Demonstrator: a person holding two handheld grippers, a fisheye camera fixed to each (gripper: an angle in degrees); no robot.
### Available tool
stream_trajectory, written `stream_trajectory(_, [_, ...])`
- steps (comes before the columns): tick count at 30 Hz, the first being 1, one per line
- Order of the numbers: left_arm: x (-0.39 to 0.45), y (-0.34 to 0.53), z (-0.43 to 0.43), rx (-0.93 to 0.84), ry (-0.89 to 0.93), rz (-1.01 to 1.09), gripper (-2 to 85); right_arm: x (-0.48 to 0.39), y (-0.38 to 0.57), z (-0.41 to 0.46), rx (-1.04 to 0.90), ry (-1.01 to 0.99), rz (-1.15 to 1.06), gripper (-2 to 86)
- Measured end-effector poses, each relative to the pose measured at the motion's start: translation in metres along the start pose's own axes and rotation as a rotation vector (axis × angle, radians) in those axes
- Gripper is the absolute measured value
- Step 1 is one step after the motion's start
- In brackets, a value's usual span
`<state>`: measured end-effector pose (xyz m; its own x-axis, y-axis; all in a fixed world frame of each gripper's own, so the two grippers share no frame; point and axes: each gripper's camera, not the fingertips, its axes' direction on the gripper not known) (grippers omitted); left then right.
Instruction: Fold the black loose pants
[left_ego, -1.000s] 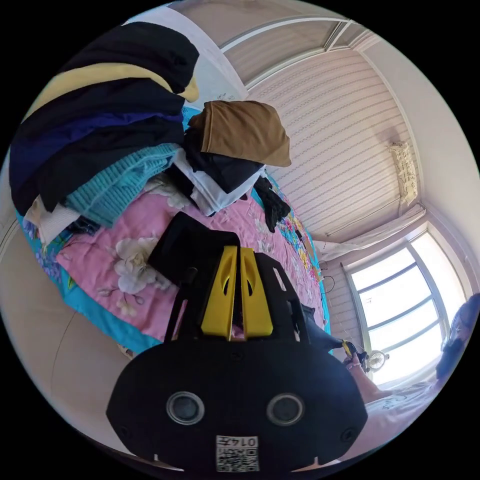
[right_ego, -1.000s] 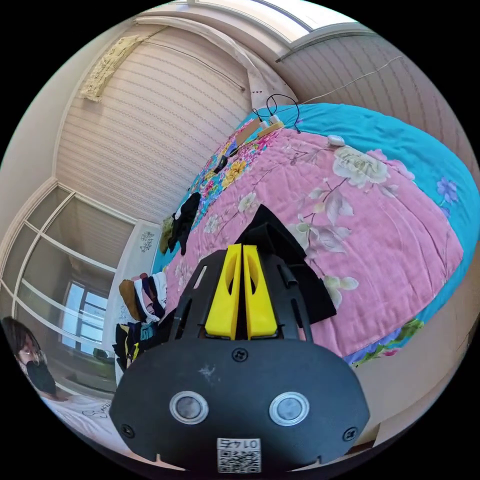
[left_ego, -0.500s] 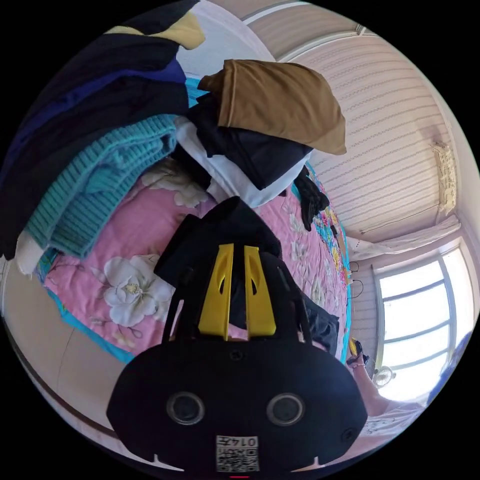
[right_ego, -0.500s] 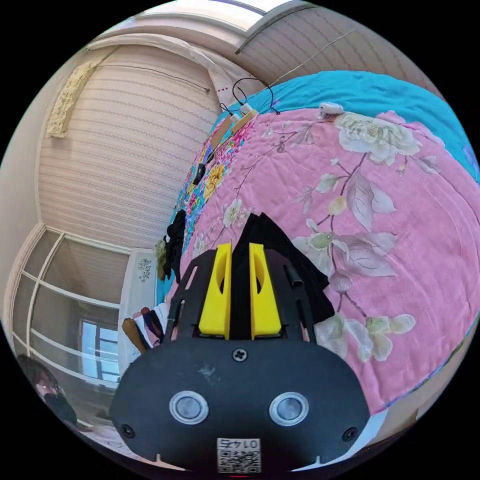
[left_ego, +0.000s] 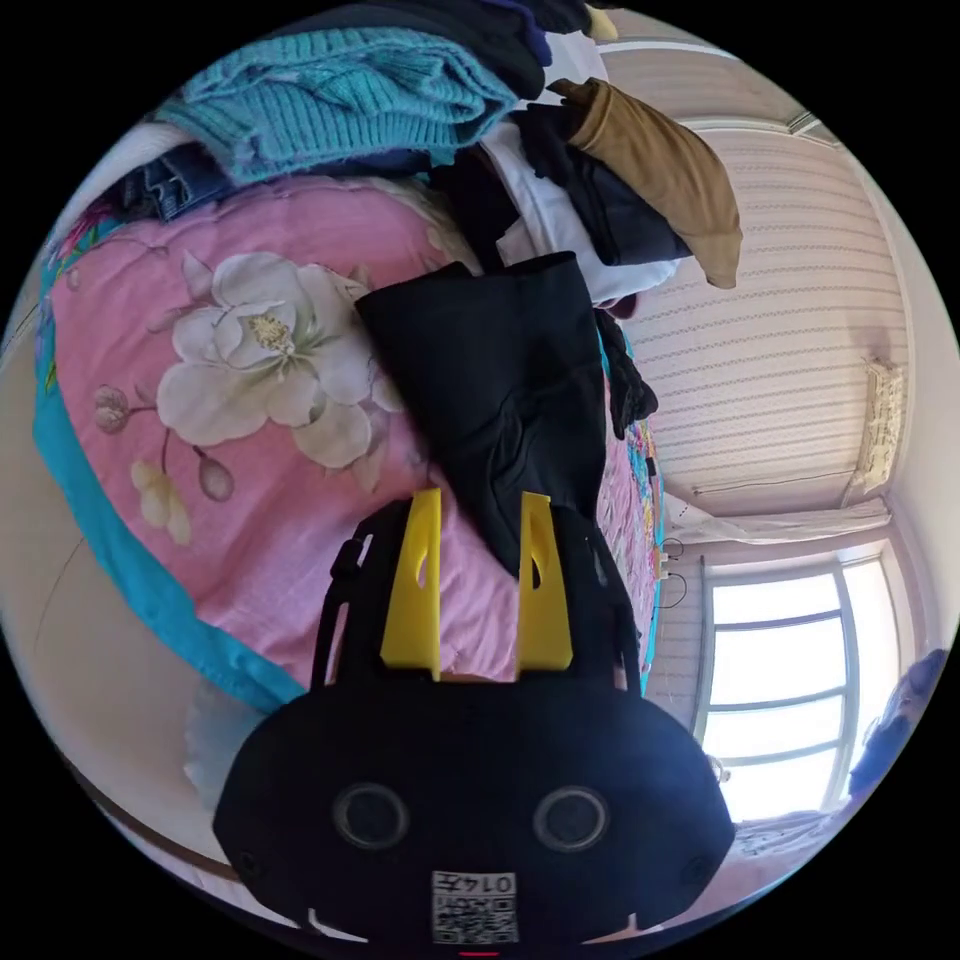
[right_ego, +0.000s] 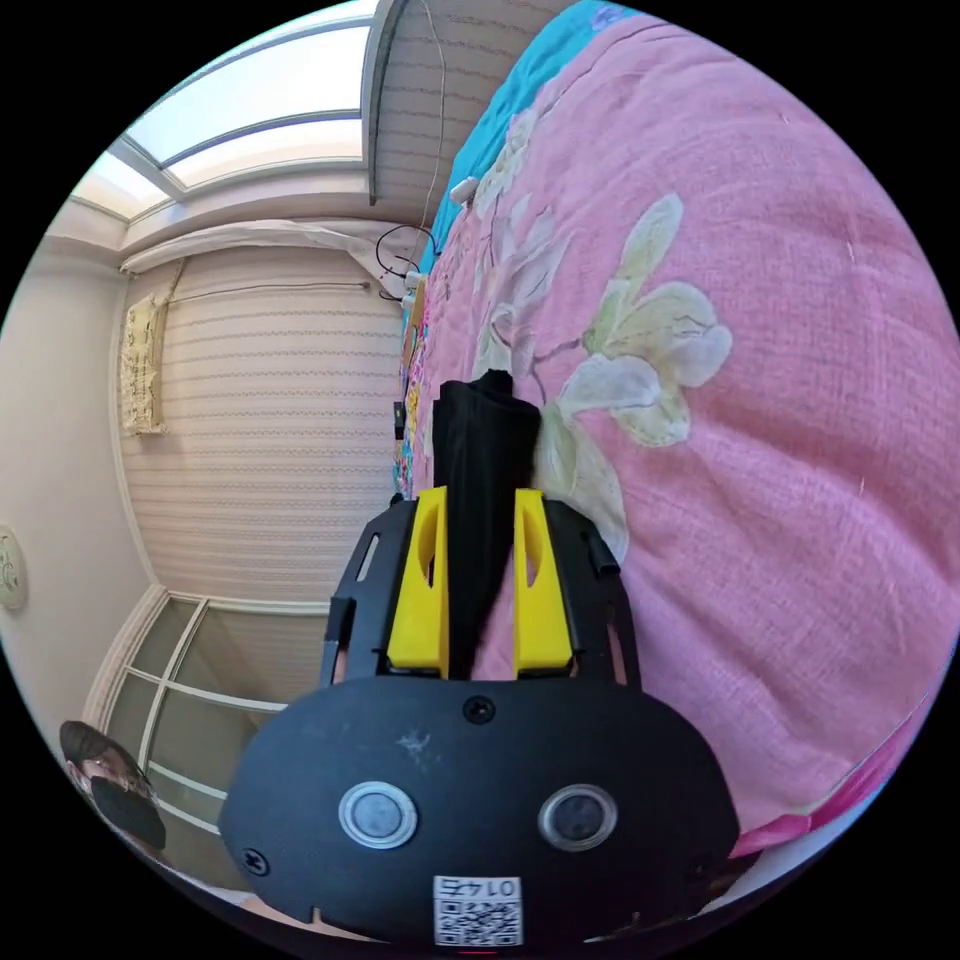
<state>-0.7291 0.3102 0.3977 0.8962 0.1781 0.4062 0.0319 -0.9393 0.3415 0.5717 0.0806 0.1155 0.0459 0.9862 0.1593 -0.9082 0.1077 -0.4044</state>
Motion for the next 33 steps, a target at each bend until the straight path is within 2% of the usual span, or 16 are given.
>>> stream_trajectory(4, [0.010,-0.010,0.008,-0.004,0.065,-0.053,13.1,-0.015,-0.017,0.020,0.024,0.041,-0.019,10.7])
stream_trajectory(7, [0.019,-0.015,0.012,0.016,0.088,-0.091,11.9,-0.020,-0.028,0.036,0.025,0.032,0.016,6.5])
stream_trajectory(8, [0.024,-0.017,0.015,0.018,0.083,-0.091,10.1,-0.018,-0.032,0.043,0.009,-0.031,0.043,2.9])
stream_trajectory(11, [0.042,-0.016,0.016,0.008,-0.001,-0.089,4.3,-0.008,-0.038,0.054,-0.078,-0.240,0.154,0.5])
stream_trajectory(16, [0.079,-0.013,-0.005,0.026,0.006,-0.031,2.1,-0.029,-0.045,0.027,-0.115,-0.159,0.062,-0.4])
stream_trajectory(22, [0.116,0.009,-0.062,-0.065,0.042,0.077,1.6,-0.046,-0.039,-0.036,-0.231,-0.129,-0.076,-0.5])
stream_trajectory(25, [0.118,0.037,-0.092,-0.129,-0.043,0.107,2.3,-0.033,-0.018,-0.076,-0.317,-0.045,-0.095,-0.4])
stream_trajectory(29, [0.123,0.078,-0.103,-0.278,-0.230,0.158,4.6,-0.003,0.020,-0.114,-0.376,0.196,-0.077,0.5])
stream_trajectory(33, [0.152,0.102,-0.113,-0.307,-0.326,0.166,7.1,0.009,0.041,-0.142,-0.225,0.245,-0.017,3.9])
